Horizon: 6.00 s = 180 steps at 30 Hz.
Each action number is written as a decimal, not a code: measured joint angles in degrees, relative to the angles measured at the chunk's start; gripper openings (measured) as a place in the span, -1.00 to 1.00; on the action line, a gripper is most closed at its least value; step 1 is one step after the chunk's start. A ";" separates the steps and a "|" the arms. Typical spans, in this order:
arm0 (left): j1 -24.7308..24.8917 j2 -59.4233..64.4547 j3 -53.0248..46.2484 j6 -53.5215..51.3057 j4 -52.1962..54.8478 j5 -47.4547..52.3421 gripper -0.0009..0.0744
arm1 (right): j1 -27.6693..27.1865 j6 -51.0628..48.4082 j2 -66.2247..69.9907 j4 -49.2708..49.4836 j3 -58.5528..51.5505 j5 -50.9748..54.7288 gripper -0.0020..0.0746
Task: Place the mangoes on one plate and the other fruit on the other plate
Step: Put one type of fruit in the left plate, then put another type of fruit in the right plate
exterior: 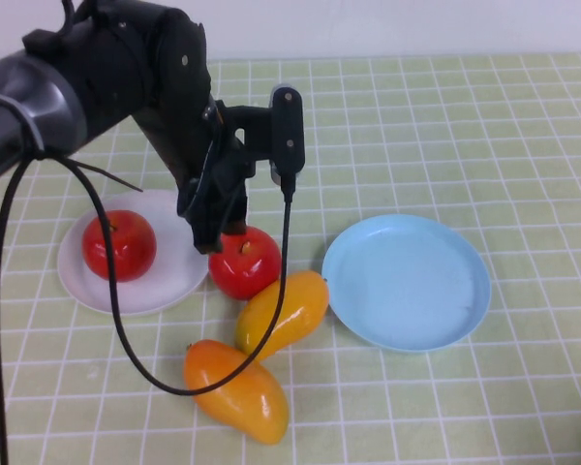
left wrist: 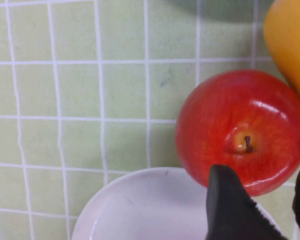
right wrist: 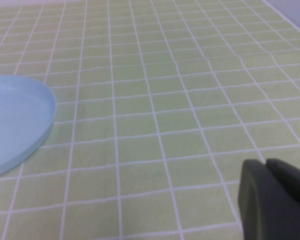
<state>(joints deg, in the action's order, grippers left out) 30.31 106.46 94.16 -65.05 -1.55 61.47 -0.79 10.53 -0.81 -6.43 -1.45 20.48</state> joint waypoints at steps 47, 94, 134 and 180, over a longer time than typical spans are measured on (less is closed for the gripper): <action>0.00 2.92 -9.53 -4.13 -0.35 -13.10 0.80 | 0.00 0.00 0.00 0.00 0.00 0.00 -0.99; -0.16 0.04 -5.20 34.46 13.33 -11.18 0.59 | 0.00 0.00 0.00 0.00 0.00 0.00 -0.99; -4.55 4.45 10.27 65.59 18.08 8.39 0.27 | 0.00 0.00 0.00 0.00 0.00 0.00 -0.99; -4.10 -50.24 -45.29 68.22 10.65 -20.03 -0.97 | 0.00 0.00 0.00 0.00 0.00 0.00 -0.99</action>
<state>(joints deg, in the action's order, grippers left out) 26.21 56.21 48.87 3.18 9.10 41.44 -0.79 10.53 -0.81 -6.43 -1.45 20.48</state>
